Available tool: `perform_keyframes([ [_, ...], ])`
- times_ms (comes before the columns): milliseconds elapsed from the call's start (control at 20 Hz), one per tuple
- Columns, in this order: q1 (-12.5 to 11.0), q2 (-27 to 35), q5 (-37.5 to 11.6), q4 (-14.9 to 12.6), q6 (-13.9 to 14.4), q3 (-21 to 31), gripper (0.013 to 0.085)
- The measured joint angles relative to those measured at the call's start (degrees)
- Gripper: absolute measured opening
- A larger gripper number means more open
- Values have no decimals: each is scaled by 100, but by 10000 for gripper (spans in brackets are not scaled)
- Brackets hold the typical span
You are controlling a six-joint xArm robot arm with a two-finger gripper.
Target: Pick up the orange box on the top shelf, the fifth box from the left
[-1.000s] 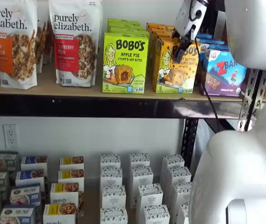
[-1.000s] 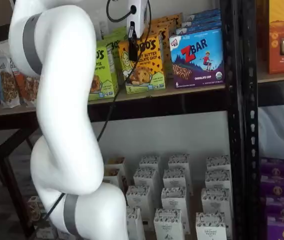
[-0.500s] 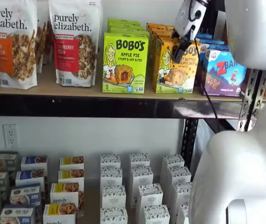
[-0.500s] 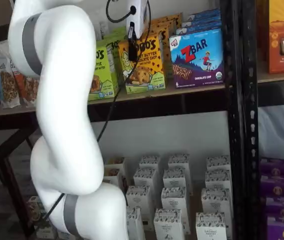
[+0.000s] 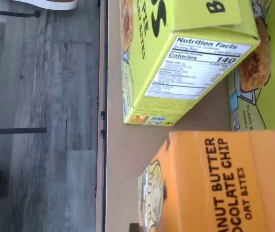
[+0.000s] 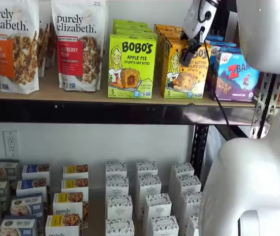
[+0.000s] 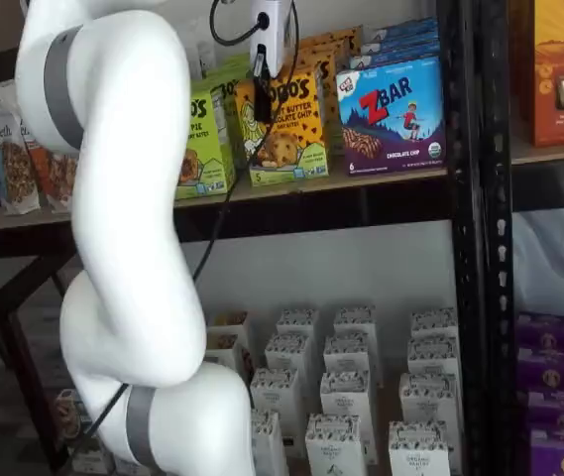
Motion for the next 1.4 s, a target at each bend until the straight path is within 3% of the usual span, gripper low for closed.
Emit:
perform_keyframes([
  [500,7,3,18,10,11,-13,410],
  [1400,48,-89,284,-89,101,-121,410],
])
